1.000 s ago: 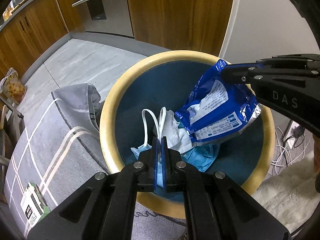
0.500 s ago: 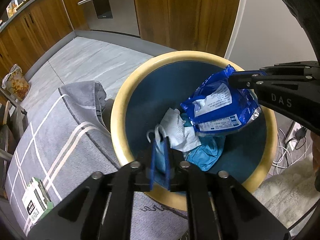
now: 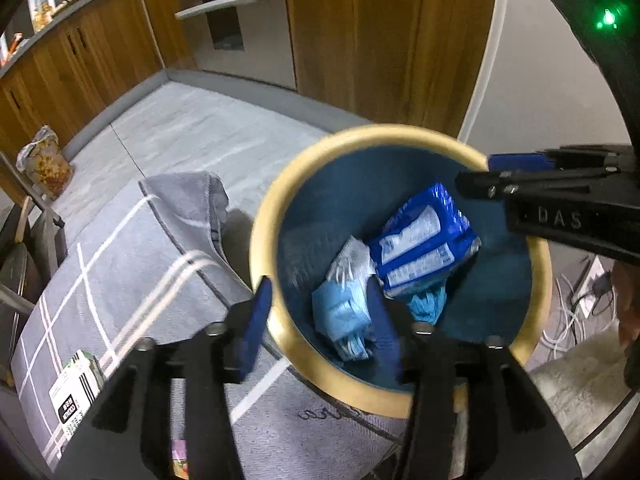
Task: Collect trash
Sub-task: 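Open both tools to drop the mask and snack bag into the bin, then move both tools back over the remaining trash on the mat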
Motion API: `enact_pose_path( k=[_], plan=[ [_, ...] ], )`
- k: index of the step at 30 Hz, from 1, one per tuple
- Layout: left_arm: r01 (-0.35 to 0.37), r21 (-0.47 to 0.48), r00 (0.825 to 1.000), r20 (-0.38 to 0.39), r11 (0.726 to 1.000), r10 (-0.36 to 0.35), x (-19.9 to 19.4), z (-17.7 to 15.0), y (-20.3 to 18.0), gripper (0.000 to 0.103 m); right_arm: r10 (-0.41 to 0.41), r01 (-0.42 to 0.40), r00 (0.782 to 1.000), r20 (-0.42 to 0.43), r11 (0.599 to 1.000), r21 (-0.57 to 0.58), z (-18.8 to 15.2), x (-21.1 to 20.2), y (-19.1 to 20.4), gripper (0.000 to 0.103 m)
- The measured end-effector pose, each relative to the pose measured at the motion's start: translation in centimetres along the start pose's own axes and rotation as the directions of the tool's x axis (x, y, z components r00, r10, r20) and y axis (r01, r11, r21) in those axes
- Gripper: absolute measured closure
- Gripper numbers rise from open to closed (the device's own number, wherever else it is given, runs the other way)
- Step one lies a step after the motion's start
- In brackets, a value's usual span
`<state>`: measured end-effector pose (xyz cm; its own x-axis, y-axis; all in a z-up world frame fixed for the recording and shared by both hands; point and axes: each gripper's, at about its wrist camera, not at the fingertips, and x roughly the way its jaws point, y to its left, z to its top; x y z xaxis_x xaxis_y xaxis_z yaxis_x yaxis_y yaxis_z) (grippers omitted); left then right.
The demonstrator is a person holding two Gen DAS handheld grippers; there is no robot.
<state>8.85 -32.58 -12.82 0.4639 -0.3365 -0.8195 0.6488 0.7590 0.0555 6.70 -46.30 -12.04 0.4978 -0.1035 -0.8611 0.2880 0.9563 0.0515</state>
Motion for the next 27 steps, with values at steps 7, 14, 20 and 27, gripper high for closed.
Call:
enact_pose_path(
  k=[7, 14, 20, 27],
  plan=[
    [-0.03, -0.034, 0.992, 0.123, 0.999, 0.034, -3.0, 0.2, 1.1, 0.022, 0.041, -0.05, 0.987, 0.154, 0.997, 0.054, 0.8, -3.3, 0.0, 0.012],
    [-0.054, -0.087, 0.981, 0.181, 0.995, 0.069, -5.5, -0.4, 3.0, 0.012, 0.047, -0.061, 0.967, 0.252, 0.997, 0.048, 1.3, -5.5, 1.3, 0.008],
    [-0.082, -0.138, 0.973, 0.203, 0.987, 0.109, -7.3, -1.4, 4.8, 0.007, 0.069, -0.079, 0.953, 0.296, 0.997, 0.022, 1.2, -6.8, 3.0, 0.007],
    [-0.135, -0.184, 0.96, 0.22, 0.974, 0.175, -9.5, -2.5, 6.9, 0.006, 0.089, -0.097, 0.941, 0.326, 0.995, 0.007, 1.3, -7.6, 4.8, 0.007]
  ],
)
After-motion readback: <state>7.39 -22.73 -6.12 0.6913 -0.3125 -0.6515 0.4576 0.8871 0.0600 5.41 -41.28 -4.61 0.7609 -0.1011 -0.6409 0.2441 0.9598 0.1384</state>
